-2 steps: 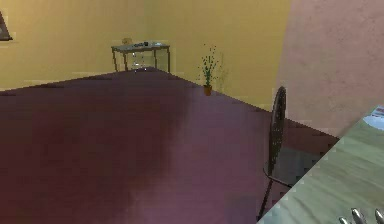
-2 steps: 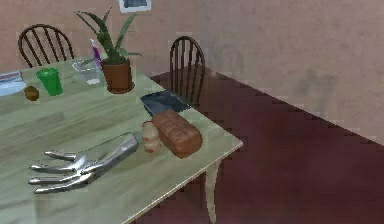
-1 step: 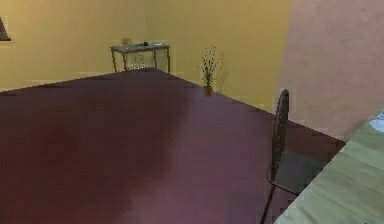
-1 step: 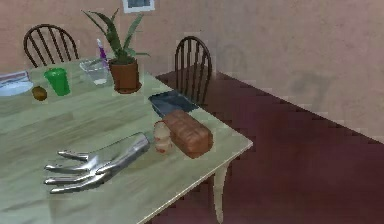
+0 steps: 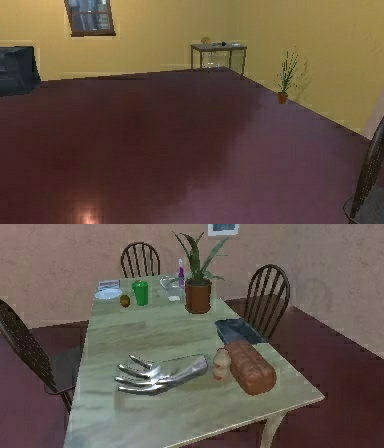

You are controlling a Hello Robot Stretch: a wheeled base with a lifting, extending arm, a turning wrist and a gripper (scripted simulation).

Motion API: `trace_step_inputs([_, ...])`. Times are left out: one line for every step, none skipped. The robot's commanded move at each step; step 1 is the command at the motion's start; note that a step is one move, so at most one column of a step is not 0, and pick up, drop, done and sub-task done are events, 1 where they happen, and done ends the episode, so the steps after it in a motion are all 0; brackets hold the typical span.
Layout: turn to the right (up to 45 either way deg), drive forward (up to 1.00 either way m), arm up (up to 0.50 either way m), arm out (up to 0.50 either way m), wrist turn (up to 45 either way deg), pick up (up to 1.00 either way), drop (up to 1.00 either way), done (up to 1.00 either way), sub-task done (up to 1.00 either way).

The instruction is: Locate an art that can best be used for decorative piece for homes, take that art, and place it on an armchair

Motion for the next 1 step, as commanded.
trace_step_inputs([0.0, 0.0, 0.5, 0.0, 0.0, 0.0, 0.0, 0.0, 0.0])
